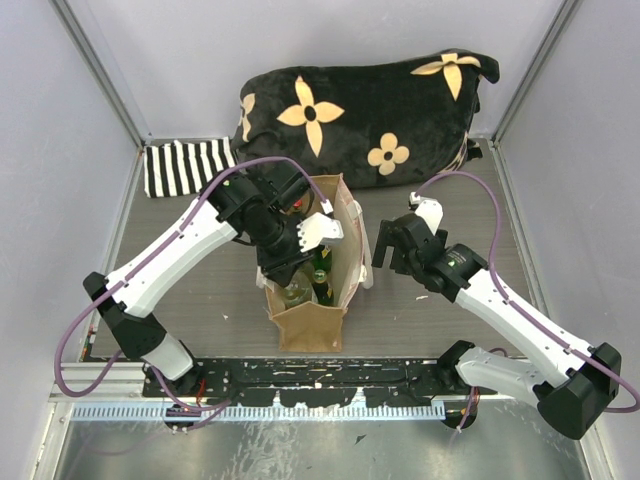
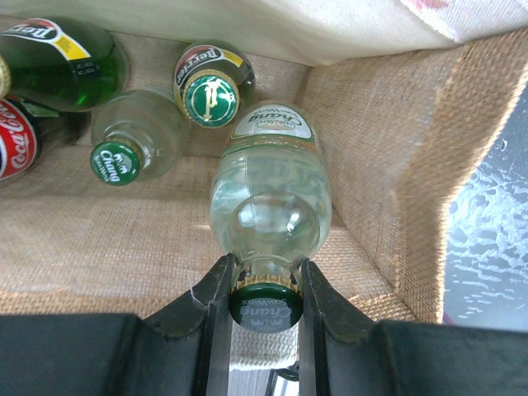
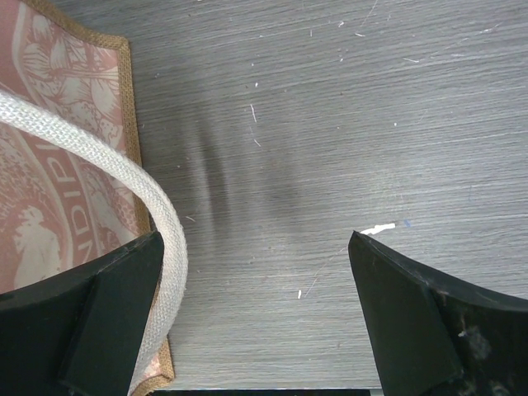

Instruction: Place the beverage into the canvas bag

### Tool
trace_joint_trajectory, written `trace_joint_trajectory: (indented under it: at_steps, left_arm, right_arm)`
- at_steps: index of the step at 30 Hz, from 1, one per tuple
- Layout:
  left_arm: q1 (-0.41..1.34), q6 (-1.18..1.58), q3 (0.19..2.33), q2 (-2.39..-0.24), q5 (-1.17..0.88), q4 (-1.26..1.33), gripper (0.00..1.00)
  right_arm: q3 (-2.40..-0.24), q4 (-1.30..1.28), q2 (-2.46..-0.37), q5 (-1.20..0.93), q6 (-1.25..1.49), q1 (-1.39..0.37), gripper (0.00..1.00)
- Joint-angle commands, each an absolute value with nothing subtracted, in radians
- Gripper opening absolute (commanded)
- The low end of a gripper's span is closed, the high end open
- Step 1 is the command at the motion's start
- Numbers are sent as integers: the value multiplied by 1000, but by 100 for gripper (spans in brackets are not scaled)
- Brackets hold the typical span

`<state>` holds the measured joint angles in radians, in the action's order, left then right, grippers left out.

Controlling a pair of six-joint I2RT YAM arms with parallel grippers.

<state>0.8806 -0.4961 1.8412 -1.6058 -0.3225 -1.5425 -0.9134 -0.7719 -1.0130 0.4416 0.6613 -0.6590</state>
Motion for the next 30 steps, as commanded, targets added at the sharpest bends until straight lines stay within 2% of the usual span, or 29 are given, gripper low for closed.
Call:
trace_joint_trajectory:
  at_steps: [1,30]
  left_arm:
    - [909,-706,1816,-1611,-351,-1775,0]
    - [1024,-528,1523,-1645,-264,-1451,0]
  right_arm:
    - [-907,-752,-980,447,685,-655,100]
    - [-882,-798,-918,450,705,-652,100]
